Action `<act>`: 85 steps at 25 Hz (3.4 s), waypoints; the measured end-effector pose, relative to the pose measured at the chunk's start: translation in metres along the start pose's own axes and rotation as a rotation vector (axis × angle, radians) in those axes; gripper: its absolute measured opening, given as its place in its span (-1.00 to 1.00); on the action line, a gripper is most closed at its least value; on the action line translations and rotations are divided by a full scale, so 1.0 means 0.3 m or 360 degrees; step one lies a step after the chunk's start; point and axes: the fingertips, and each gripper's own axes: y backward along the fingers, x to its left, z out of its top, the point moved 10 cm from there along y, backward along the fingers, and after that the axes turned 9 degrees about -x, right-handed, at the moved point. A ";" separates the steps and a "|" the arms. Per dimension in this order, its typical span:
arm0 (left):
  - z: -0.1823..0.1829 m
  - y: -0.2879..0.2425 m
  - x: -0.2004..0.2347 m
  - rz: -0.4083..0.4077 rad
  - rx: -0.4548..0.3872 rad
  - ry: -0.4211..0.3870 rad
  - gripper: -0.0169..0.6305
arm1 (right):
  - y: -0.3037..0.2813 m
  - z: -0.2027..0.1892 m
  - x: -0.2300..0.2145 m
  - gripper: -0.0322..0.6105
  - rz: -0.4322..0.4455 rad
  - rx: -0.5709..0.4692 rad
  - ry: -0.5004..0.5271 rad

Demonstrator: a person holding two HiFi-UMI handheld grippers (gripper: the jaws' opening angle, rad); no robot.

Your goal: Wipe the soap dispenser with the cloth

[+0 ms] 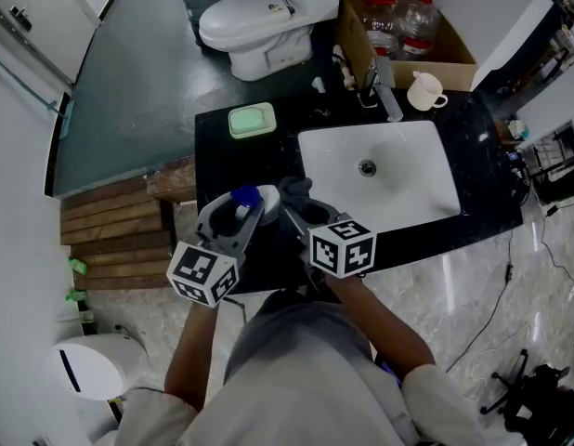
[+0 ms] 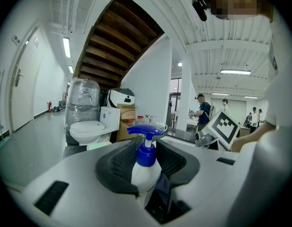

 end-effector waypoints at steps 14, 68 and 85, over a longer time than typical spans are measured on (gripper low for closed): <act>-0.002 0.042 0.090 0.0065 0.0024 0.0047 -0.56 | -0.124 0.047 0.054 -0.68 0.0096 0.0012 0.0061; 0.025 0.049 0.164 -0.0014 -0.0203 -0.0066 -0.59 | -0.149 0.048 0.124 -0.68 0.0211 -0.0059 -0.0007; 0.037 0.050 0.164 -0.0026 -0.0200 -0.0080 -0.59 | -0.198 -0.021 0.077 -0.68 0.0216 0.0187 0.0162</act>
